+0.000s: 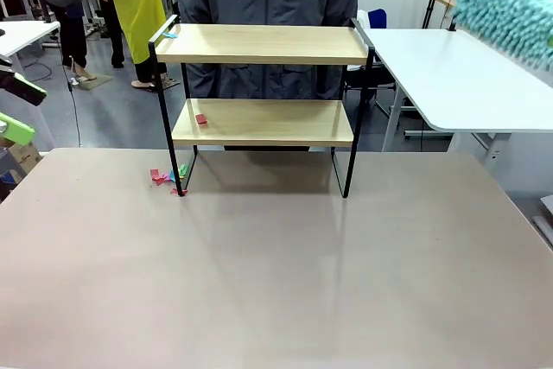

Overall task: Clean the shelf.
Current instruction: Hand the Duster back to the human.

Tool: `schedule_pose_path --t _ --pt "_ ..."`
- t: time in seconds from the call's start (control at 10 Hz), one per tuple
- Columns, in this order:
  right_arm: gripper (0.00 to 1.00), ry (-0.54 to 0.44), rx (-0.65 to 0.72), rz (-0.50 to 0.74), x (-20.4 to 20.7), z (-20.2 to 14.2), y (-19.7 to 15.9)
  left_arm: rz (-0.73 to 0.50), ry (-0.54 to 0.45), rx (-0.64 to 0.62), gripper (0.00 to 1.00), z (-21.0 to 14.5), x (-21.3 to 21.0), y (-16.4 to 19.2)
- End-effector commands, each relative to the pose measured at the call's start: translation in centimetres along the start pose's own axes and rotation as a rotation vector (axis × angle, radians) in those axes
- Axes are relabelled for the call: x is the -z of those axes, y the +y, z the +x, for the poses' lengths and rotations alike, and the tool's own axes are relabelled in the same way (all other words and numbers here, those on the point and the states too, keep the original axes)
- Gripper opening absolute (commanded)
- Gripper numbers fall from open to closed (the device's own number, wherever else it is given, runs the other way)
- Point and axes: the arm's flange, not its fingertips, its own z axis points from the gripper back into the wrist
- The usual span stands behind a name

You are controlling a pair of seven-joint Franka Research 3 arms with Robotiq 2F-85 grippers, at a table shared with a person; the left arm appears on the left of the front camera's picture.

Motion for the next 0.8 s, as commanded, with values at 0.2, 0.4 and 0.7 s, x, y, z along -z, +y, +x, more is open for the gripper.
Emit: schedule_pose_path --t 0.2,0.4,0.7 --pt "0.17 0.078 0.002 -0.117 1.7 -8.1 0.4 -0.008 -0.018 0.006 1.0 0.1 0.1 0.2" --pt "0.17 0.091 0.018 -0.137 1.6 -10.3 0.4 -0.008 -0.018 0.006 1.0 0.1 0.1 0.2" --pt "0.17 0.117 0.048 -0.106 3.0 -8.9 -1.3 -0.008 -0.018 0.006 1.0 0.1 0.1 0.2"
